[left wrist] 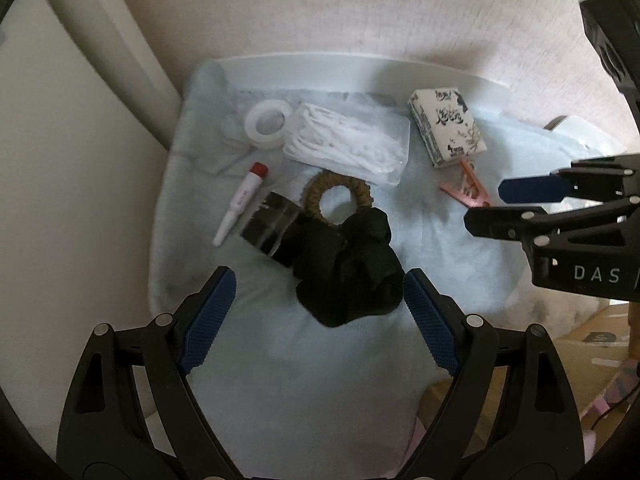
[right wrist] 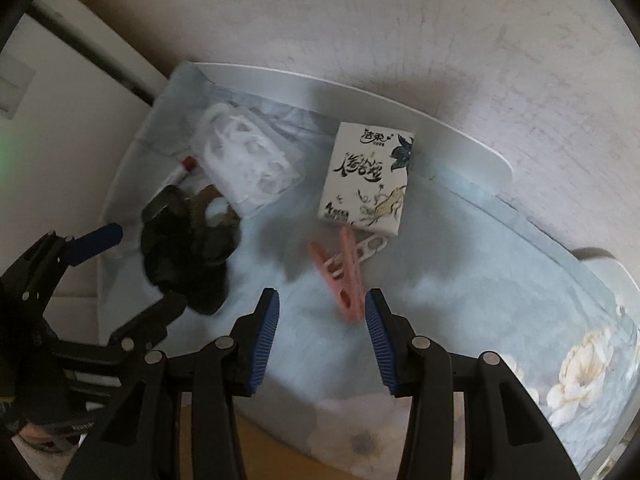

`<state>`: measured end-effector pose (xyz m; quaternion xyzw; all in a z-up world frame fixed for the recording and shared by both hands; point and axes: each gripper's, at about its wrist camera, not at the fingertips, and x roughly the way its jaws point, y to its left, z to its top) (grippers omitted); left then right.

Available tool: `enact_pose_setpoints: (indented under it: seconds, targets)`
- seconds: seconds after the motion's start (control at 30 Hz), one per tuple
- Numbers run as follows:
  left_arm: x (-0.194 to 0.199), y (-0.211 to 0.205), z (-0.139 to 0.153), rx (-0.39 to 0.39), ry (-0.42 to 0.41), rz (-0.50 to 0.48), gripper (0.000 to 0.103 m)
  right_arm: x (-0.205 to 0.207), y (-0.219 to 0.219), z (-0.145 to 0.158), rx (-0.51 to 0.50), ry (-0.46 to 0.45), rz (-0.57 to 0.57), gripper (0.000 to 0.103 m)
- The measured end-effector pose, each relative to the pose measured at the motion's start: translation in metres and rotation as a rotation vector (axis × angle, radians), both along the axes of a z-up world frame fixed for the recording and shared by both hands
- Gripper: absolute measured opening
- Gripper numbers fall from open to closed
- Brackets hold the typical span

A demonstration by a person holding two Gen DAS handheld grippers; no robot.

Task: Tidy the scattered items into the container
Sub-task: 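Grasp the black plush scrunchie with the left tool while the right tool grasps the pink clothespin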

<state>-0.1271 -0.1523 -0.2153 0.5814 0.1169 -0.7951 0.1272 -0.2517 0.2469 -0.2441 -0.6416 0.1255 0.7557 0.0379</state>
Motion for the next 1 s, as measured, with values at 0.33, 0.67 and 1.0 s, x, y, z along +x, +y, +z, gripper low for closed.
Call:
enact_pose_setpoints:
  seconds: [0.33,0.67,1.0]
  targets:
    - [-0.01,0.002,-0.013,0.006,-0.004,0.009,0.076,-0.003,0.006,-0.017,0.004,-0.034,0.0,0.032]
    - [-0.011,0.005,-0.022,0.043,-0.014,0.024,0.044,0.003,0.006,-0.019,0.038,-0.052,-0.001,0.022]
    - [-0.008,0.002,-0.014,0.048,-0.009,0.041,0.015,0.019,0.014,-0.019,-0.017,-0.043,-0.06,0.018]
